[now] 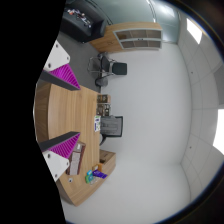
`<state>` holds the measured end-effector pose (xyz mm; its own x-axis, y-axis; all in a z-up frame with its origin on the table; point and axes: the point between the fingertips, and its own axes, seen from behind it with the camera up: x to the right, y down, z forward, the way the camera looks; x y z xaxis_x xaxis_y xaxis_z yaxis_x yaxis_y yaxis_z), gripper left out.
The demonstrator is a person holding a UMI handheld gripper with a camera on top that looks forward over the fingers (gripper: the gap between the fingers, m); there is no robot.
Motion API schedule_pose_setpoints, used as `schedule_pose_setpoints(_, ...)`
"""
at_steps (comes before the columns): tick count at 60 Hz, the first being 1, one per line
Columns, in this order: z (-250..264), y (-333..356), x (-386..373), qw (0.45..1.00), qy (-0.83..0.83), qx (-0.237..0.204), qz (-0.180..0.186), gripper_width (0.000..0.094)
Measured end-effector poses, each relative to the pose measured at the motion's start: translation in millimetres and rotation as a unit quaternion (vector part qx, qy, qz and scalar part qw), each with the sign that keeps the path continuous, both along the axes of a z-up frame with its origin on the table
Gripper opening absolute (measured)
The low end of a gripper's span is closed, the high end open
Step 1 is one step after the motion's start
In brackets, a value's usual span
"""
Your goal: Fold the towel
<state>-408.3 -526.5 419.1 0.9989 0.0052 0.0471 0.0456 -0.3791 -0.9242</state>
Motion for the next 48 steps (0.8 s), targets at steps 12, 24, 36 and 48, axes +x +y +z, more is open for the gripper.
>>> schedule_pose_setpoints(12,-24.0,-17.4,9.1,1.000,0.020,-0.018,-0.011,0.0859)
schedule_pose_setpoints(24,-87.5,-3.0,47.7,0.996,0.038,-0.056,-0.052,0.0857)
schedule_pose_setpoints(36,-160.7,57.8,104.0,0.990,0.039,-0.100,-0.092,0.0858)
schedule_pose_setpoints(48,-224.4,182.1,174.7,0.985,0.033,-0.104,-0.138,0.0862)
